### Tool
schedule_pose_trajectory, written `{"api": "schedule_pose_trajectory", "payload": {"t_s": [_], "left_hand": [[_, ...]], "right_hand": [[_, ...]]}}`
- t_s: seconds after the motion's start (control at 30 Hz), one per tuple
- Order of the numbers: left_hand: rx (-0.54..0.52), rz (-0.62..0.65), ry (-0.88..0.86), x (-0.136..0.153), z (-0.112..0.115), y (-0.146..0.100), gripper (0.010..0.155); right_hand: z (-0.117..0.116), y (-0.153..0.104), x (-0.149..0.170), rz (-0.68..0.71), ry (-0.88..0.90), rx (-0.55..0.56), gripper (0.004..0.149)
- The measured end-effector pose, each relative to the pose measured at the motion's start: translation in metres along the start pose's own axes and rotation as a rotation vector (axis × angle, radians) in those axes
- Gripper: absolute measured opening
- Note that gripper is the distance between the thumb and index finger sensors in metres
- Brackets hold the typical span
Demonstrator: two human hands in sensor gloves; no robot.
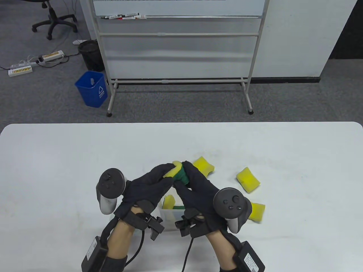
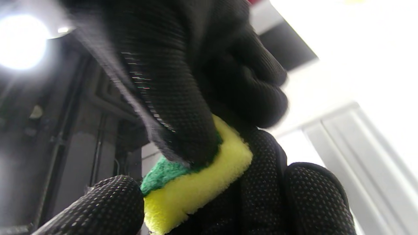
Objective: Squeeze sponges into plastic airtight container
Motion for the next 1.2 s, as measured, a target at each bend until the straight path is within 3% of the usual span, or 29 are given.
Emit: {"api": "schedule_pose_trajectory", "payload": {"t_s": [0.13,0.2,0.33,0.43,0.7,1.07,1.2], "left_hand": [[-0.124,-0.039,0.282,-0.005,-0.014,-0.005,0.062],[-0.113,-0.016,0.372,-0.005,-0.018,-0.004,0.069],[0.062,0.077,0.241,0.001,-0.011,0.001,0.074],[0.115,0.120,0.208,0.004,-0.009,0.004,0.066],[-0.003,0.087,0.265,0.005,-0.020,0.002,0.052],[-0.032,0.063,0.326,0.010,-0.020,0.003,0.047],[-0.002,0.020,0.395,0.007,-0.019,0.002,0.054]], "right_hand": [[0.002,0.001,0.002,-0.008,-0.023,0.016,0.061],[0.001,0.003,0.003,-0.020,-0.016,-0.021,0.057],[-0.004,0.005,0.004,-0.032,-0.014,-0.104,0.053],[-0.006,0.005,0.004,-0.041,-0.015,-0.137,0.051],[-0.007,0.003,0.001,0.025,0.001,-0.090,0.066],[-0.012,-0.001,-0.006,0.151,-0.111,-0.029,0.051],[-0.005,0.002,-0.006,0.147,-0.126,-0.011,0.049]]}}
Point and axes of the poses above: the tracker on the back of each hand, its own x axis roughly to the little-finger side, its own y axis roughly from the wrist to the fingertips, z = x × y, the point moved 3 cm from there along y, roughly from the wrist to the fingertips, and after that the axes turned 15 degrees about y, right-handed, at the moved point
